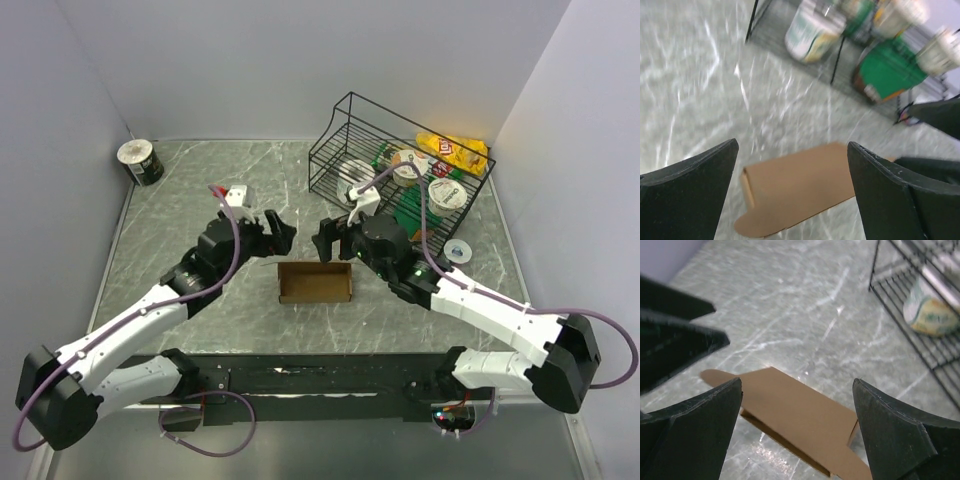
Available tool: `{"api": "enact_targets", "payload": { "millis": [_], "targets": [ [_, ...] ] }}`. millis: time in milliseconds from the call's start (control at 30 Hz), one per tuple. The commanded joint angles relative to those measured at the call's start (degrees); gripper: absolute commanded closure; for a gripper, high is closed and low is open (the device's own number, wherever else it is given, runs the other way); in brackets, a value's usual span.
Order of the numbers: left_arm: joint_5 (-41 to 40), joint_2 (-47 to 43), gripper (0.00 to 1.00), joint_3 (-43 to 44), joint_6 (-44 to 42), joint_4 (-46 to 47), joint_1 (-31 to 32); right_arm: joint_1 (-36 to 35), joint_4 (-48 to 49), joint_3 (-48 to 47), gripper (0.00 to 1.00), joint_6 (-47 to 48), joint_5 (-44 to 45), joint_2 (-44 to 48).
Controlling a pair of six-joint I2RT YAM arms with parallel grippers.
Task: Fold the paper box
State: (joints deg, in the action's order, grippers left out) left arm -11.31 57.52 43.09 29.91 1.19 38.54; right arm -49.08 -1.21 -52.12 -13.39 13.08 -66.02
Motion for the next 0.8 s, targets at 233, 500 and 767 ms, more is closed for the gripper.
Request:
{"api": "enact_targets", "payload": {
  "millis": [233,500,767],
  "targets": [
    [0.7,0.2,0.02,-10.5,5.9,5.1,-0.3,-0.8,3.7,7.9,0.04,-7.3,8.4,-0.9],
    [0.9,1.0,0.08,-15.4,7.8,7.3,-0.3,-2.9,3.7,10.9,0.04,-9.5,13.4,-2.0],
    [0.5,2.3,0.17,-19.1,8.0,9.0,-0.2,-6.1,1.5,10.8,0.03,-10.8,18.2,-4.6]
  ]
}}
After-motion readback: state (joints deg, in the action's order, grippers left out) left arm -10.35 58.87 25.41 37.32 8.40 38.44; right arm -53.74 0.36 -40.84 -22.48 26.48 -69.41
